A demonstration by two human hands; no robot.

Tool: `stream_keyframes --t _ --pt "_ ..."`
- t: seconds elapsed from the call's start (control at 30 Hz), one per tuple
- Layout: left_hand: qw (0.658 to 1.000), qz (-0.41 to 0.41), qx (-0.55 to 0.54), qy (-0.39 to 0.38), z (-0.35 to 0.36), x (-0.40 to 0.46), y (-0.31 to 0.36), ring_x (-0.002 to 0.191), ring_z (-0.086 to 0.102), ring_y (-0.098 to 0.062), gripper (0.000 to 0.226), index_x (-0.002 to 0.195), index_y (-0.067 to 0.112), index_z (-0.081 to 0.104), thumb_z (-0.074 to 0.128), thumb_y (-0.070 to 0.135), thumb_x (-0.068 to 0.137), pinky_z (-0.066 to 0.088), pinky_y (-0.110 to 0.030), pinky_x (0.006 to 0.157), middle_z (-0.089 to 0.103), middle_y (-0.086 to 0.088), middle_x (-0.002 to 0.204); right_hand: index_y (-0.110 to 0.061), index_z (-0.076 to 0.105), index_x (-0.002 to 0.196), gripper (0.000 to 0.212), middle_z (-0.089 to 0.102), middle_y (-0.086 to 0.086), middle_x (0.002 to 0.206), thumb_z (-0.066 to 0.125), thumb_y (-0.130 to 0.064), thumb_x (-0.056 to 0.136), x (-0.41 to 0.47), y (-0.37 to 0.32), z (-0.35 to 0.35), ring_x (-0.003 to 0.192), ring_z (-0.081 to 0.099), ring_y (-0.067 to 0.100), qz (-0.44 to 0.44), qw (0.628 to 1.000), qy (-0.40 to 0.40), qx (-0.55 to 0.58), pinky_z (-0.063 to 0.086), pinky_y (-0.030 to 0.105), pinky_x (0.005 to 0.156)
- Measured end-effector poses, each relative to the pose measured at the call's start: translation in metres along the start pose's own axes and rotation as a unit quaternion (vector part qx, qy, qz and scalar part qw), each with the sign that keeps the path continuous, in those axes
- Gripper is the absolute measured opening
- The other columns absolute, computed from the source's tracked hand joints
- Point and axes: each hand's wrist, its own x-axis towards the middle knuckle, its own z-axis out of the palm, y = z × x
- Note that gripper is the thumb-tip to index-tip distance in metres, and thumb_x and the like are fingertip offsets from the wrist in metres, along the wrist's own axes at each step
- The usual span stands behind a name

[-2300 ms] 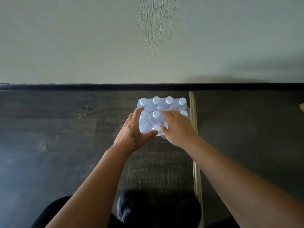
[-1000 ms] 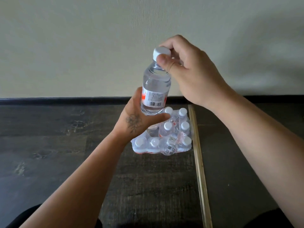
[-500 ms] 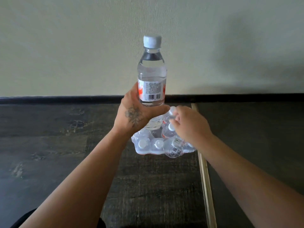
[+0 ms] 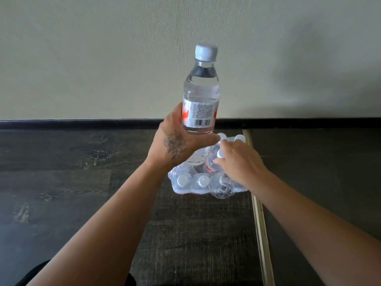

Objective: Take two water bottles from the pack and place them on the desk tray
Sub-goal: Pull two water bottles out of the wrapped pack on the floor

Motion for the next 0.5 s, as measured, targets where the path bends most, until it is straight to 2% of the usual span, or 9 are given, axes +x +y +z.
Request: stream_keyframes --t 0.1,0.23,0.3,0.37,0.43,0.5 --pt "1.000 0.000 0.005 0.003 -0.001 0.001 0.002 0.089 0.078 0.003 0.060 0.116 0.035 0.069 0.100 0.049 0.067 0.064 -0.024 0.079 0.082 0.014 0.100 -0.010 0.061 0.109 0.033 0.072 0.010 0.094 0.073 -0.038 0.097 -0.002 0.001 -0.023 0.095 0.069 0.035 -0.004 0.998 0.005 0.055 0.043 0.034 0.069" --pt "1.000 -0.001 -0.001 -0.003 -0.001 0.002 0.000 0.089 0.078 0.001 0.058 0.115 0.034 0.069 0.099 0.046 0.068 0.063 -0.024 0.079 0.082 0.013 0.100 -0.010 0.057 0.099 0.031 0.069 0.010 0.098 0.069 -0.039 0.099 0.000 0.007 -0.057 0.095 0.060 0.032 0.030 0.991 -0.003 0.133 0.045 0.041 0.072" --pt "1.000 0.005 0.009 -0.010 0.000 0.002 -0.001 0.090 0.079 -0.001 0.058 0.117 0.033 0.069 0.099 0.046 0.069 0.064 -0.026 0.081 0.081 0.012 0.101 -0.015 0.054 0.095 0.032 0.062 0.001 0.093 0.073 -0.041 0.097 0.001 0.011 -0.075 0.088 0.054 0.025 0.019 0.984 0.036 0.172 0.037 0.030 0.064" --pt "1.000 0.011 0.012 -0.020 -0.001 0.002 -0.002 0.092 0.079 -0.002 0.058 0.117 0.033 0.069 0.098 0.046 0.068 0.065 -0.029 0.083 0.081 0.012 0.102 -0.016 0.056 0.096 0.033 0.055 -0.006 0.089 0.073 -0.045 0.096 0.001 0.014 -0.094 0.088 0.052 0.019 0.005 0.978 0.071 0.196 0.031 0.016 0.064" --pt "0.999 0.011 -0.006 -0.033 -0.004 0.001 0.000 0.090 0.080 0.000 0.057 0.114 0.038 0.068 0.096 0.048 0.066 0.065 -0.027 0.082 0.082 0.016 0.098 -0.016 0.059 0.101 0.034 0.057 -0.002 0.095 0.069 -0.048 0.096 0.002 0.018 -0.107 0.089 0.055 0.019 -0.004 0.971 0.091 0.223 0.035 0.015 0.067" --pt "0.998 0.010 -0.025 -0.051 -0.005 0.000 0.003 0.086 0.080 0.002 0.052 0.107 0.042 0.068 0.095 0.047 0.063 0.067 -0.028 0.080 0.082 0.023 0.097 -0.016 0.055 0.104 0.036 0.063 0.002 0.097 0.065 -0.050 0.099 0.001 0.021 -0.116 0.087 0.060 0.021 -0.002 0.955 0.103 0.276 0.045 0.026 0.070"
